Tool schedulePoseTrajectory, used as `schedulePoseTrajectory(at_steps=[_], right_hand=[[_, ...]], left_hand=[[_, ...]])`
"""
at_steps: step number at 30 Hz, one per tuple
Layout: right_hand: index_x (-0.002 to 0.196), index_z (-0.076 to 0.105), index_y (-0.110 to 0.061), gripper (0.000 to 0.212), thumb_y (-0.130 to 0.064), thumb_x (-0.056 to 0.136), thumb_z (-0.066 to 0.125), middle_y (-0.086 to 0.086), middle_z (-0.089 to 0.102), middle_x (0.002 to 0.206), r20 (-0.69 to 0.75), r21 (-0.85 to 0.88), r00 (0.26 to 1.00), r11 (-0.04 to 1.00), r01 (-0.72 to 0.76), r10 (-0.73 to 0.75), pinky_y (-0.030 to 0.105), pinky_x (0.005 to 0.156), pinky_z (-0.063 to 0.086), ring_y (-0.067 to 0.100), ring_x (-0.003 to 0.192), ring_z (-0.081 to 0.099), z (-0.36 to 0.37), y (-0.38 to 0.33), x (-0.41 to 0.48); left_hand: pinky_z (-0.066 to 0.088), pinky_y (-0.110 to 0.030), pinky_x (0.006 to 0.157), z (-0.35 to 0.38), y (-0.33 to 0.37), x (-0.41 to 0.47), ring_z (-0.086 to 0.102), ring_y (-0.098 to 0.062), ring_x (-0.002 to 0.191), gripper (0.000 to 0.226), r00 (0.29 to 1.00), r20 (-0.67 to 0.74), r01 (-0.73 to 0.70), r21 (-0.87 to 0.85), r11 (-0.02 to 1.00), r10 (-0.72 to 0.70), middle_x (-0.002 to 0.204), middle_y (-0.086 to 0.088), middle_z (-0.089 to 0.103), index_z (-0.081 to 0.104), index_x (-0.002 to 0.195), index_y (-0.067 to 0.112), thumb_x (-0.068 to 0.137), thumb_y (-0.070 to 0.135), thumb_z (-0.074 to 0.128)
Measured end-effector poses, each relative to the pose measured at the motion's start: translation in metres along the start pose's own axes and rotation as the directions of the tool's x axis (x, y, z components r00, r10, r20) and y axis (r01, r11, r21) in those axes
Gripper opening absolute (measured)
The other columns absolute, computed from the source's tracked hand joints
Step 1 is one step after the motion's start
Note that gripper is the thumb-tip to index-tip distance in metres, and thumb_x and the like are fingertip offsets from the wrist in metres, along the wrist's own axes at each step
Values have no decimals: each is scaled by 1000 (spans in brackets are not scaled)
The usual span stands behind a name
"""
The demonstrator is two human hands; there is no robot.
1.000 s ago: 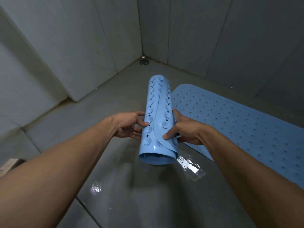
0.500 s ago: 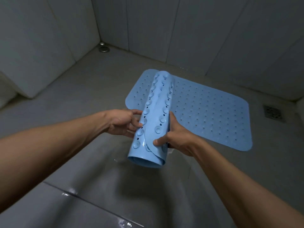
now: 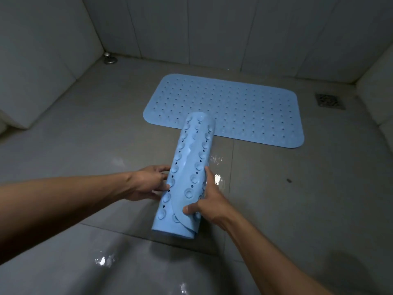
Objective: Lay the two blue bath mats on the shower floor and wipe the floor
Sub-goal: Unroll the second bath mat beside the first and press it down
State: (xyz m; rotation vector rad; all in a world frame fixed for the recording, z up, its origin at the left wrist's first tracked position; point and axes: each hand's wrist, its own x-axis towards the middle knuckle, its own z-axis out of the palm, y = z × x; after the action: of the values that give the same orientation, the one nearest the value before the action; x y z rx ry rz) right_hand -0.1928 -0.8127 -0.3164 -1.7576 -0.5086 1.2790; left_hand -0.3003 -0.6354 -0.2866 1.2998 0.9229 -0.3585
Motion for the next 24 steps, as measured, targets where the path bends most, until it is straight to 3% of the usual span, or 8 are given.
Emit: schedulePoseTrajectory(at_steps=[5, 8, 10, 13, 15, 17, 20, 24], right_hand=[[146, -9, -60, 143, -26, 44, 87, -9, 22, 154, -75, -97, 997, 995, 8, -15, 40, 95, 54, 21, 131, 44, 17, 13, -5], [152, -8, -49, 141, -13, 55, 87, -7, 23, 154, -39, -154, 999, 988, -23, 17, 23, 69, 58, 22, 121, 52, 15, 10, -3], [154, -6, -42, 140, -15, 53, 88, -2, 33, 151, -16, -189, 999, 981, -45, 43, 32, 80, 59, 22, 116, 58, 13, 1, -2], [154, 4, -36, 126, -41, 57, 83, 0, 47, 146, -93, -186, 993, 979, -82, 66, 42, 102, 49, 23, 121, 56, 17, -15, 3], [153, 7, -37, 115, -54, 63, 77, 2, 49, 144, -140, -221, 989, 972, -84, 54, 44, 102, 49, 25, 121, 56, 23, -19, 4], [154, 5, -32, 105, -47, 77, 75, 3, 48, 145, -155, -274, 988, 960, -53, 11, 43, 102, 47, 28, 122, 55, 29, -18, 1], [154, 7, -29, 99, -38, 83, 75, 1, 51, 142, -183, -254, 983, 967, -15, -33, 46, 101, 49, 26, 119, 57, 30, -13, -2], [154, 6, -31, 98, -35, 84, 74, 4, 49, 143, -228, -278, 973, 960, -29, -37, 42, 96, 50, 27, 118, 57, 39, -9, -14]], left_hand=[[49, -53, 101, -4, -12, 6, 64, -25, 117, 60, 998, -67, 8, 55, 998, -4, 123, 7, 70, 52, 134, 23, 89, -16, 46], [49, -49, 95, -11, -21, 5, 64, -30, 116, 54, 998, -57, 23, 28, 999, -22, 119, 1, 72, 47, 137, 19, 93, -13, 47], [54, -49, 91, -20, -15, 0, 66, -30, 114, 60, 998, -20, 66, 73, 995, -64, 117, 0, 73, 39, 142, 21, 92, -12, 50], [56, -54, 89, -19, -1, -3, 65, -32, 105, 73, 996, -22, 92, 103, 990, -90, 120, -5, 71, 33, 147, 41, 94, -4, 51], [58, -51, 87, -13, -3, -4, 67, -32, 108, 57, 995, -65, 85, 133, 987, -76, 123, -2, 68, 37, 145, 47, 101, 13, 48], [61, -43, 78, -11, -11, -5, 69, -27, 104, 49, 994, -105, 52, 136, 989, -38, 124, -1, 69, 38, 146, 47, 104, 24, 48], [61, -38, 70, -17, -16, -5, 71, -24, 98, 49, 995, -96, 27, 146, 989, -13, 121, 1, 70, 38, 146, 45, 103, 27, 51], [62, -44, 77, -11, -17, -10, 73, -27, 97, 51, 991, -133, 35, 206, 978, -7, 118, -3, 70, 35, 149, 41, 103, 23, 50]])
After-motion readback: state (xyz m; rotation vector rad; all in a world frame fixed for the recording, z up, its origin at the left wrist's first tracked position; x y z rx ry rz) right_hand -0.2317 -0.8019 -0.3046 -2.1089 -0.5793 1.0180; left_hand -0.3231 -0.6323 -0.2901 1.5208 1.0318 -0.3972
